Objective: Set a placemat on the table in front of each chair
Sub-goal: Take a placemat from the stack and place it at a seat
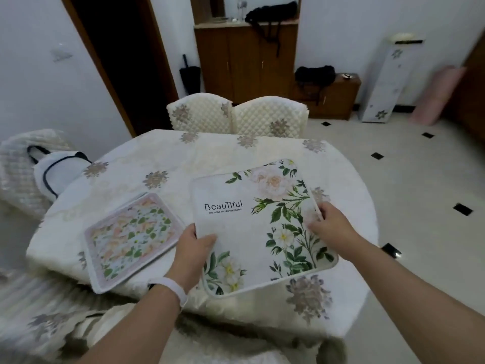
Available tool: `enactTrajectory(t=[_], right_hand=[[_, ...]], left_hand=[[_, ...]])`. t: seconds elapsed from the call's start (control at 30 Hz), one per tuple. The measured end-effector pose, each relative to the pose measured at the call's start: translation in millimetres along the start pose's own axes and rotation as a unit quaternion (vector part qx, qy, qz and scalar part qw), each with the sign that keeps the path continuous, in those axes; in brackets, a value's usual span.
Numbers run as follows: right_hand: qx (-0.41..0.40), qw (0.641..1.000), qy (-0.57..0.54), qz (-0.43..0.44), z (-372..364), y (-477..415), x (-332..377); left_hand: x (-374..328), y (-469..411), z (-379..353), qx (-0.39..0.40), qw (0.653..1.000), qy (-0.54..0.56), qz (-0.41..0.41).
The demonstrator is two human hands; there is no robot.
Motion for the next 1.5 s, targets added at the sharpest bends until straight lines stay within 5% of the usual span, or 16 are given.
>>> enactTrajectory(t=[0.4, 0.6, 0.77, 1.13, 1.5], right_hand=[[-0.173, 0.98, -0.081, -0.049, 266.9, 77.1, -136.5], [-0.242, 0.955, -0.145, -0.094, 337.2, 110.8, -182.5], [-0.264, 0.945, -0.155, -0.117, 366.8, 114.7, -205.4], [-0.267, 0.945, -0.08, -0.172, 413.1, -18.6, -238.8], [-0.303, 0.931, -0.087, -0.186, 484.4, -146.7, -229.1]], left_hand=[[-24.8, 94.7, -290.2, 0.177, 0.984, -0.011, -0.027], [-36.3, 111.4, -379.5, 0.258, 0.966, -0.005, -0.034], [-31.5, 101.8, -430.1, 0.252, 0.966, -0.03, -0.048], [-9.1, -1.9, -539.1, 0.243, 0.97, -0.003, 0.029], [-78.6, -115.4, -659.0, 0.285, 0.958, -0.012, -0.011]])
Point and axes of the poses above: each hand's wrist, its own y-axis away from the middle knuckle, its own z-axis out of the back of the hand, x = y × z, the point moved 6 cm from there along -y, towards the middle knuckle
